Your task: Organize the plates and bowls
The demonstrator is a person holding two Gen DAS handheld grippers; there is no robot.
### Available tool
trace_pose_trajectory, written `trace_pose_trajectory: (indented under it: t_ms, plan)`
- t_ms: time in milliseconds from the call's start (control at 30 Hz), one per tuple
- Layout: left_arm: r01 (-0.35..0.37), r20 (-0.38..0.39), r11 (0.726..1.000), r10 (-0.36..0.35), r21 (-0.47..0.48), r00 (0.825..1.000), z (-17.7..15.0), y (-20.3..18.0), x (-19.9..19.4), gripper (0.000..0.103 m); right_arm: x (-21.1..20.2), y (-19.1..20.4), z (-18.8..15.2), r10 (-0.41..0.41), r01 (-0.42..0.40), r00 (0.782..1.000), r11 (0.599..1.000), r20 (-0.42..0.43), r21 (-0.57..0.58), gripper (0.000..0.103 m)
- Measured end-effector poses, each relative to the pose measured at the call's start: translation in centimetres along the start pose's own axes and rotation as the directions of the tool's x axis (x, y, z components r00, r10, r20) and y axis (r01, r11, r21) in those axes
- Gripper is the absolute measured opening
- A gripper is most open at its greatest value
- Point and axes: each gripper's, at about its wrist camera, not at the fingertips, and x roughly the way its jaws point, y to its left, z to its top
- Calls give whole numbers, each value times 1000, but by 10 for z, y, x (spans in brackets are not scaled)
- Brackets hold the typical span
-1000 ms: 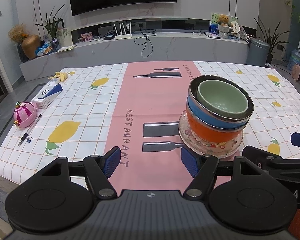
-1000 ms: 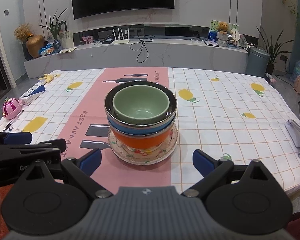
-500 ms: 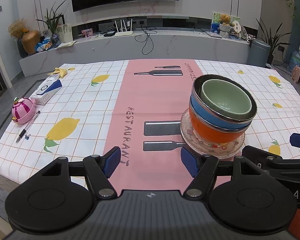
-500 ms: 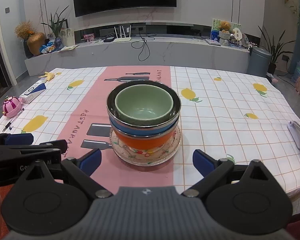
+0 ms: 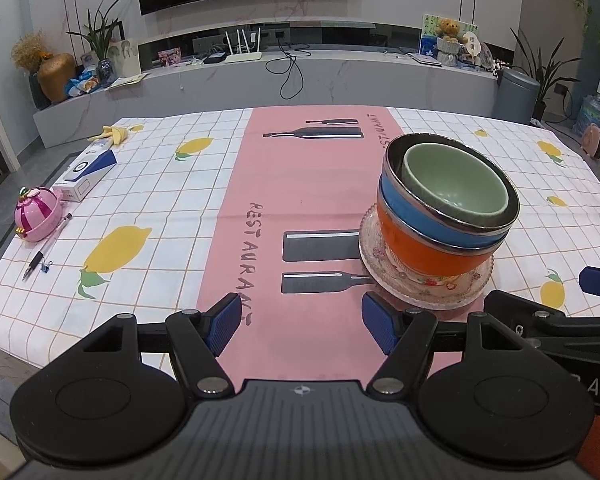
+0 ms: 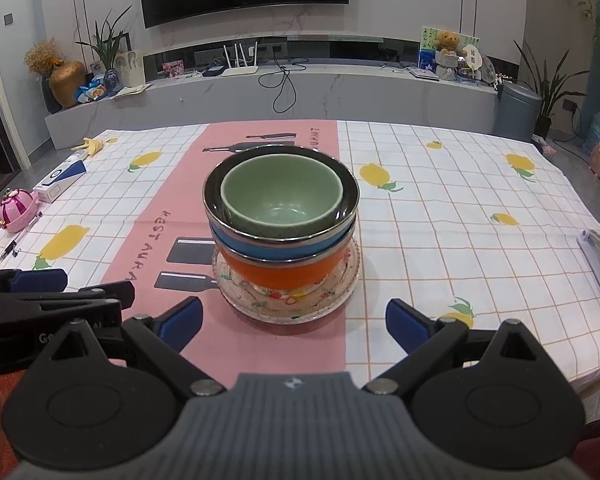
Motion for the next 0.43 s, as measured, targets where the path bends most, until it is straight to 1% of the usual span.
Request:
trace_pose_trajectory:
  t_ms: [433]
  plan:
    - [9, 3, 1000, -9, -4, 1000, 2, -1, 3, 81, 3, -2, 1, 3, -3, 1000, 1000, -2, 8, 96]
